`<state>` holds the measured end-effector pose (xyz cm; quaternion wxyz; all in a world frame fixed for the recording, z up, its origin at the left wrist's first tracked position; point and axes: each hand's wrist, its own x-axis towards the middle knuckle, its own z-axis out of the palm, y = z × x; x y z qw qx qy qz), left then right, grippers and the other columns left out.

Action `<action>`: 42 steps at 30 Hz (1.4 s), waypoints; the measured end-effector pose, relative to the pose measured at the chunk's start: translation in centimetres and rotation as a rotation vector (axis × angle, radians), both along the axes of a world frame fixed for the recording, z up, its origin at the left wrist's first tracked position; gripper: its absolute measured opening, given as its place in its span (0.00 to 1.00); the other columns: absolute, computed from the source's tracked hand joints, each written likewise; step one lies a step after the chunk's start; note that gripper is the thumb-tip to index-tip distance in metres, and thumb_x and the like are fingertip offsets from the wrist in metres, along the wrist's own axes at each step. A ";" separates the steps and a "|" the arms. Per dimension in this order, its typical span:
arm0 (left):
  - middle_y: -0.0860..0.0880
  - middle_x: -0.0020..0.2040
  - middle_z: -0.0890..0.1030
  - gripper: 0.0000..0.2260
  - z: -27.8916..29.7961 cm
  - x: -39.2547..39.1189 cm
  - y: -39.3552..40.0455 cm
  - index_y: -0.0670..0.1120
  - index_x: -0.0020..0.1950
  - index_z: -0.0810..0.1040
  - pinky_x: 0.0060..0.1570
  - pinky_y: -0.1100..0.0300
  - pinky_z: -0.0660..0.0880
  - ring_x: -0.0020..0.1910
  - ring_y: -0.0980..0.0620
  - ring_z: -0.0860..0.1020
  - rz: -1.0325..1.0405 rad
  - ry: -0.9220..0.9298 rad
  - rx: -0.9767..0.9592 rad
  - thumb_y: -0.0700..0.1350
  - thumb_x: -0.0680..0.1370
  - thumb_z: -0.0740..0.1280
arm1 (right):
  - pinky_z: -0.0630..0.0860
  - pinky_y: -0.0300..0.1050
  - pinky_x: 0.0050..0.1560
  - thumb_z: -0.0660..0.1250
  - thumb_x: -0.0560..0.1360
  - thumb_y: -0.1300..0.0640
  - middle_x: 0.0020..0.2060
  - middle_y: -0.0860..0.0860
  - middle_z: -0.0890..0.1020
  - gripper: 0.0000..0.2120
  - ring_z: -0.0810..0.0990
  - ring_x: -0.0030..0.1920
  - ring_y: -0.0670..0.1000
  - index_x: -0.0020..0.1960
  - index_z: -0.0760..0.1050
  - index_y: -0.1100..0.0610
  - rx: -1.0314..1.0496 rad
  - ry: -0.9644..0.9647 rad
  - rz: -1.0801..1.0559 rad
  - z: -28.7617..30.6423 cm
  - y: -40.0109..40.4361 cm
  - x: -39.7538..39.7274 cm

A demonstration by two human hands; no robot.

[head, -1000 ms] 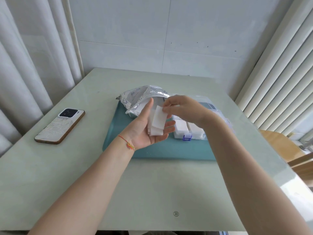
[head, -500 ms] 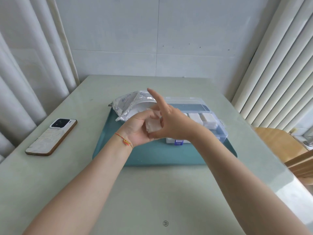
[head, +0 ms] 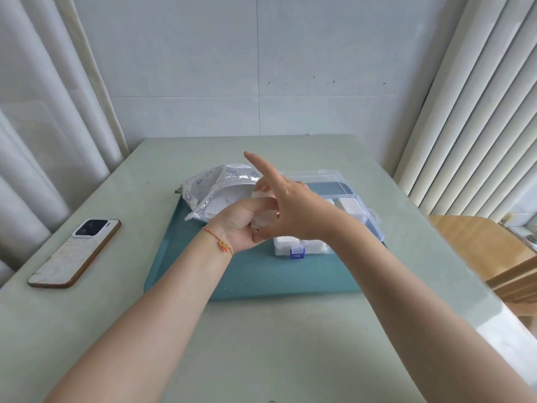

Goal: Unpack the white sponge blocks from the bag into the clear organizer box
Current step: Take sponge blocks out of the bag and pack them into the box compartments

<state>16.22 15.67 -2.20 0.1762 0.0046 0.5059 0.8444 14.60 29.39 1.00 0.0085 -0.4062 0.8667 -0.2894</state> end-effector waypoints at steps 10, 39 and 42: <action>0.51 0.34 0.77 0.06 -0.5 -1.0 0.2 0.49 0.42 0.78 0.37 0.62 0.74 0.35 0.53 0.76 0.058 -0.092 -0.062 0.38 0.74 0.66 | 0.68 0.43 0.56 0.74 0.69 0.57 0.56 0.48 0.73 0.51 0.72 0.48 0.41 0.78 0.44 0.40 -0.001 -0.033 -0.032 0.1 0.0 -0.8; 0.57 0.38 0.77 0.13 -0.2 -1.6 1.1 0.48 0.54 0.75 0.25 0.68 0.65 0.29 0.59 0.71 0.263 0.333 -0.548 0.34 0.74 0.69 | 0.71 0.33 0.61 0.72 0.75 0.52 0.59 0.47 0.77 0.18 0.74 0.61 0.39 0.63 0.74 0.50 -0.362 -0.190 -0.133 -0.9 0.0 -3.2; 0.60 0.34 0.76 0.14 -0.2 -1.6 1.3 0.43 0.57 0.74 0.25 0.71 0.65 0.28 0.62 0.71 0.271 0.358 -0.563 0.30 0.75 0.66 | 0.69 0.26 0.57 0.70 0.76 0.53 0.59 0.51 0.77 0.16 0.75 0.59 0.41 0.62 0.74 0.52 -0.360 -0.178 -0.158 -1.2 -0.2 -3.5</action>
